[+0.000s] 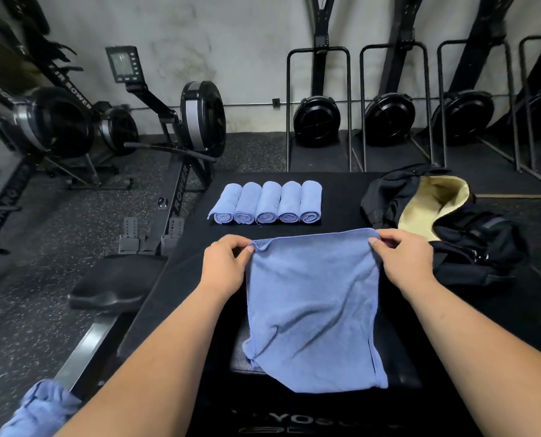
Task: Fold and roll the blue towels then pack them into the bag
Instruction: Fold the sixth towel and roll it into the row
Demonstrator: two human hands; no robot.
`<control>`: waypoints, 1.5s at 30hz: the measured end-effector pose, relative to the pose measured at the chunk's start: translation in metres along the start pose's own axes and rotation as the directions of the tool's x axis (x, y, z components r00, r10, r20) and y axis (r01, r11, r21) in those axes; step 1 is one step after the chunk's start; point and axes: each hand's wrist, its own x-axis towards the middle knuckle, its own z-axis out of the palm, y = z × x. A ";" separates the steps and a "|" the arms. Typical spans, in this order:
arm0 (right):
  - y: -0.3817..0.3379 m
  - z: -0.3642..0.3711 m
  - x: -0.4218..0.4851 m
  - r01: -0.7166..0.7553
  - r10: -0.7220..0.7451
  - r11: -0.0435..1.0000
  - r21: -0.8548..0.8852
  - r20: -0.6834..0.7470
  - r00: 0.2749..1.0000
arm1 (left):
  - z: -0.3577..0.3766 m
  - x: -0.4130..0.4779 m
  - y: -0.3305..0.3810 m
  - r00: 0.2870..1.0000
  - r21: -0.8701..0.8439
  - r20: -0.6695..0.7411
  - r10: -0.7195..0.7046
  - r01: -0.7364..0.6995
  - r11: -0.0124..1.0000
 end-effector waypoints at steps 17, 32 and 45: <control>-0.120 -0.098 0.003 0.138 -0.122 0.953 0.270 -0.077 0.990 | -0.119 0.013 0.109 0.967 0.008 -0.152 0.203 -0.204 0.979; -0.092 -0.079 -0.053 0.571 -0.503 0.805 -0.161 0.326 0.800 | -0.137 -0.019 0.100 0.997 0.102 -0.028 0.072 -0.069 0.992; -0.043 0.026 -0.173 0.536 -0.514 0.839 0.092 0.456 0.727 | -0.084 -0.090 -0.026 0.976 0.133 -0.046 -0.212 0.216 0.967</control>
